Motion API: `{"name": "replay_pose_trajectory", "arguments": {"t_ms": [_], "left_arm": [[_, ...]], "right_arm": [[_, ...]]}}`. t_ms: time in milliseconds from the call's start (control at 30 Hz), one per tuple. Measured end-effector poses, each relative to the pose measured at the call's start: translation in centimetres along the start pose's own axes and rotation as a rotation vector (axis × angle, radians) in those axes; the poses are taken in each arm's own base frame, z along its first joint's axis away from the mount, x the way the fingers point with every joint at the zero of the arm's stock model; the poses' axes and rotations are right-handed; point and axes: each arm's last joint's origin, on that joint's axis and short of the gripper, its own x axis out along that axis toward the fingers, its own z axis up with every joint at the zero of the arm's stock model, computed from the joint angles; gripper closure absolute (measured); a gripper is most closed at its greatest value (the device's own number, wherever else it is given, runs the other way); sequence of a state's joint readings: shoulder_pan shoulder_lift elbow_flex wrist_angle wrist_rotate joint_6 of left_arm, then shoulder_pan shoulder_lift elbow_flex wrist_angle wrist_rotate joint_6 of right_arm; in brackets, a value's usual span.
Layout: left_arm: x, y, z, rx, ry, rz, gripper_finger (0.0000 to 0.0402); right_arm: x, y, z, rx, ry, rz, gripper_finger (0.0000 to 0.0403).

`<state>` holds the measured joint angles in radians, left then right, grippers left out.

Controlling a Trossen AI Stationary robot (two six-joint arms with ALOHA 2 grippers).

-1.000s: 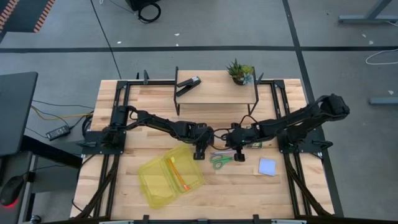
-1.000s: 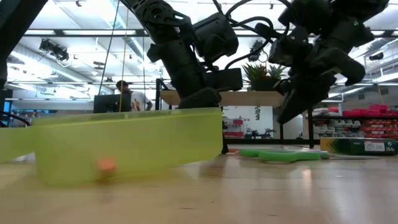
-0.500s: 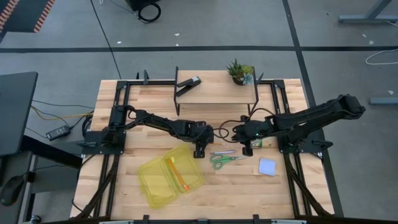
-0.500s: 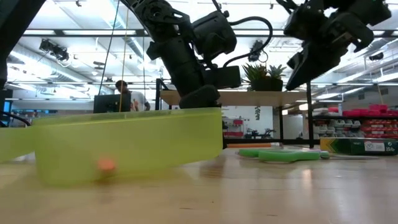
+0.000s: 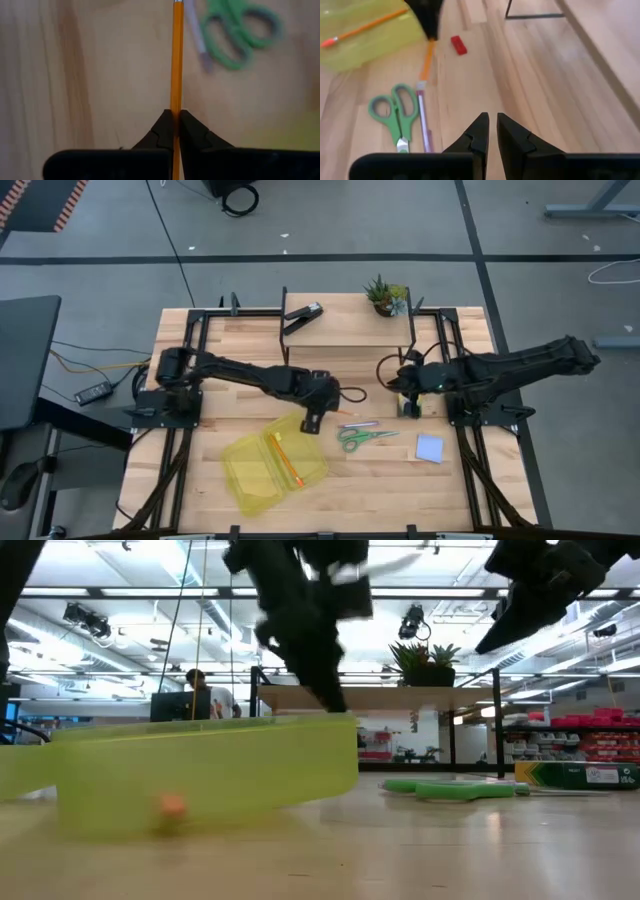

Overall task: Pack school essentials
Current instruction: Put the orange pencil into the supply box

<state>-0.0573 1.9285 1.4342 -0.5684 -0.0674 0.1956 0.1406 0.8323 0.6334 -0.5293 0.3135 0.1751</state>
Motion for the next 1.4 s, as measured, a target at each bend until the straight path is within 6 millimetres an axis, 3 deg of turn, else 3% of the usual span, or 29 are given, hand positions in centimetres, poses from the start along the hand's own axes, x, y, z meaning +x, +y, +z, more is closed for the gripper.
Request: {"name": "replay_pose_trajectory", "arguments": {"t_ms": [267,533,700,867,1167,1400], "left_arm": [[-5.7,-3.8,0.7,0.187,-0.070,-0.043,0.0388],[-7.7,-10.3,-0.1,0.402,-0.025,-0.117,0.0385],[-7.9,-12.7,-1.2,0.486,0.080,-0.014,0.0390],[-8.0,-13.9,-1.6,0.514,0.095,0.003,0.0386],[-4.6,-14.8,-2.7,0.552,0.251,-0.006,0.0391],[-3.5,-15.1,-3.2,0.632,0.308,-0.015,0.0386]], "right_arm": [[-0.7,-0.5,0.1,0.007,-0.049,-0.089,0.0358],[-0.7,-0.5,0.0,0.046,-0.044,-0.101,0.0358],[-0.6,-0.5,0.0,0.061,-0.045,-0.099,0.0358],[-0.6,-0.5,0.0,0.056,-0.048,-0.099,0.0358],[-0.6,-0.5,0.1,0.060,-0.054,-0.098,0.0358],[-0.6,-0.5,0.1,0.050,-0.055,-0.098,0.0358]]}}
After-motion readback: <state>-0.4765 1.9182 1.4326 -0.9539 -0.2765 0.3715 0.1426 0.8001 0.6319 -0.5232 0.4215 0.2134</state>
